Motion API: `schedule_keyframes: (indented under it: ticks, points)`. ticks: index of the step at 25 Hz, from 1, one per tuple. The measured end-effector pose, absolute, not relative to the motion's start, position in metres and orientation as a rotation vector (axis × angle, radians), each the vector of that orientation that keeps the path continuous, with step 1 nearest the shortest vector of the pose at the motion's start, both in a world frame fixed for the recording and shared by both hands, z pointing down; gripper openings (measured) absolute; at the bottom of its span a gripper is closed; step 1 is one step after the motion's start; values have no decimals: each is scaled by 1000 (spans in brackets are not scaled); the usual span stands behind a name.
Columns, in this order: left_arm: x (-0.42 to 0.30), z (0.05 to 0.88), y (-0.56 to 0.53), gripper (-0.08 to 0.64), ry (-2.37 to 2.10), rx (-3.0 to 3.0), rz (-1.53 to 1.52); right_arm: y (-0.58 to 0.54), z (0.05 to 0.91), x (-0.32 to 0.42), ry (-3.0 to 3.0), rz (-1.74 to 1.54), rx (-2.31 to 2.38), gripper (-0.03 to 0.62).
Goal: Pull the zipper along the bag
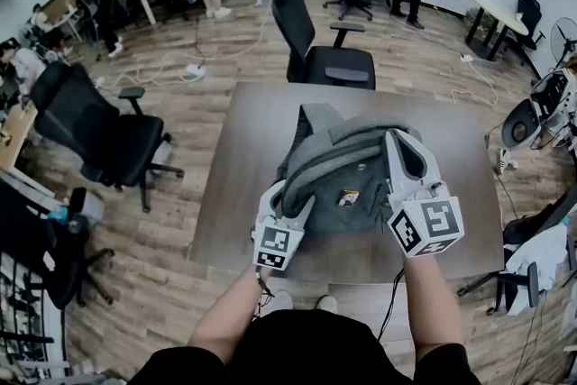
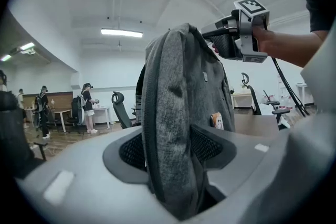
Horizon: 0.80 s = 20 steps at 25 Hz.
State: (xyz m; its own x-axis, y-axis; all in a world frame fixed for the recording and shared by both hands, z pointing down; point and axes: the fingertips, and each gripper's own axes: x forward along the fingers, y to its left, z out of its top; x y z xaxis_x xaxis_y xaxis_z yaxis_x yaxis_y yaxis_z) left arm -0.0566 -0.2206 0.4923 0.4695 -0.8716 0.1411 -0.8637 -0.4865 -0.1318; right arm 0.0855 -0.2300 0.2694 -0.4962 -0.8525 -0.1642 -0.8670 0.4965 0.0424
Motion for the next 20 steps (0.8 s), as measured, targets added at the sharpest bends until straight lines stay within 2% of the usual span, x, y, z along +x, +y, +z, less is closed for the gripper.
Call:
schedule_keyframes:
  ticks: [6, 20]
  points:
    - [-56, 493, -220, 174, 1524, -2654, -295, -238, 268, 90, 2605, 162, -1544, 10]
    - [-59, 494, -220, 158, 1513, -2755, -180, -256, 276, 135, 2507, -47, -1561, 18]
